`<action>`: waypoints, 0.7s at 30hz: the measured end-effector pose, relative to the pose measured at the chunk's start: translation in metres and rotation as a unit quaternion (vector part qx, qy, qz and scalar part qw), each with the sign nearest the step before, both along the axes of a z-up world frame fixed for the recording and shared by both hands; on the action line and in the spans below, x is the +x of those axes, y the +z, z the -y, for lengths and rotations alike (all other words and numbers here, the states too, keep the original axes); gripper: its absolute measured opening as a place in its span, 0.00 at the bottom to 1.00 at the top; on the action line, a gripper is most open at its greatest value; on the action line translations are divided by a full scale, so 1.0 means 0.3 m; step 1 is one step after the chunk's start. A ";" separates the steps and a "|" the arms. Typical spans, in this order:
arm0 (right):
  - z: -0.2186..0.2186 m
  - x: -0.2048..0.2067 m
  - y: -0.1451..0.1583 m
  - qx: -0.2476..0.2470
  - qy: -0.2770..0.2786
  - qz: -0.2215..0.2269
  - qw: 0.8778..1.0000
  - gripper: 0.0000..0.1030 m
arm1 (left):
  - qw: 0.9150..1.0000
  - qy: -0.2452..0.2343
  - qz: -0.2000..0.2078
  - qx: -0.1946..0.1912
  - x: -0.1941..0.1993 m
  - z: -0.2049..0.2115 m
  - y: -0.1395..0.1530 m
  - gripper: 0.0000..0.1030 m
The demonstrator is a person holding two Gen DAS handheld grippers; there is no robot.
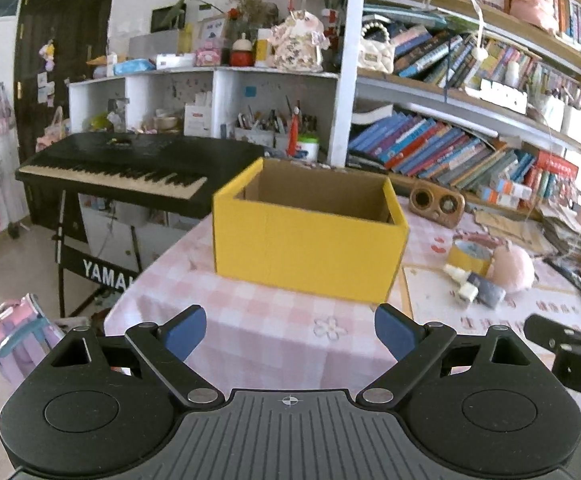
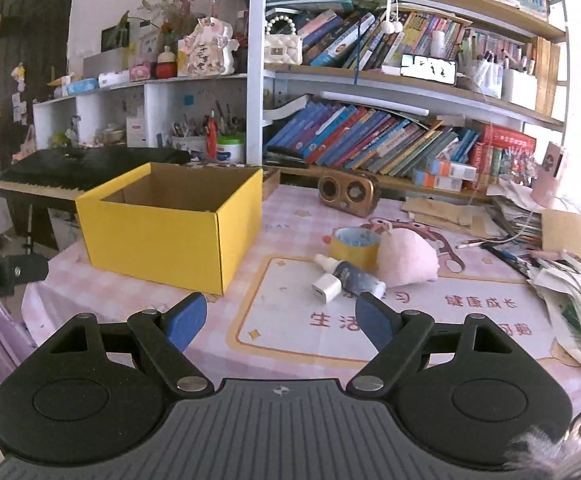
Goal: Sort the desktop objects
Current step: 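Move left tool to the white plug adapter while right tool reaches the pink plush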
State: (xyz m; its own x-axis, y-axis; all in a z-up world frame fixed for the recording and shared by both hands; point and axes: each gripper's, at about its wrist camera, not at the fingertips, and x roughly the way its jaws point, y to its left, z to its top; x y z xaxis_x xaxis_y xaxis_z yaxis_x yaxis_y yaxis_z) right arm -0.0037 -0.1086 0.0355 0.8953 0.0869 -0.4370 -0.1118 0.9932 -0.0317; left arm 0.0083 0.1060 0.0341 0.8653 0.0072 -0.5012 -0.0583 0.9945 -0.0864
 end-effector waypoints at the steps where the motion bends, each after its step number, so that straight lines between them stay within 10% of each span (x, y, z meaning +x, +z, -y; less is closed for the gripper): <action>1: 0.000 -0.007 -0.003 -0.001 -0.001 -0.001 1.000 0.78 | 1.000 -0.004 -0.002 0.000 -0.002 0.004 -0.003 0.91; 21: 0.086 -0.043 -0.075 0.008 -0.053 -0.069 0.996 0.79 | 0.995 -0.084 -0.052 0.000 0.017 0.138 -0.073 0.91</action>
State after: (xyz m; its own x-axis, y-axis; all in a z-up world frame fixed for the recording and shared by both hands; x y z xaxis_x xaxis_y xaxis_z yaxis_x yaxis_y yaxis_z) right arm -0.0166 -0.1345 0.0129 0.8313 0.0037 -0.5558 -0.0088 0.9999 -0.0065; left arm 0.0132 0.0645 0.0122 0.7974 -0.1333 -0.5886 0.0996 0.9910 -0.0895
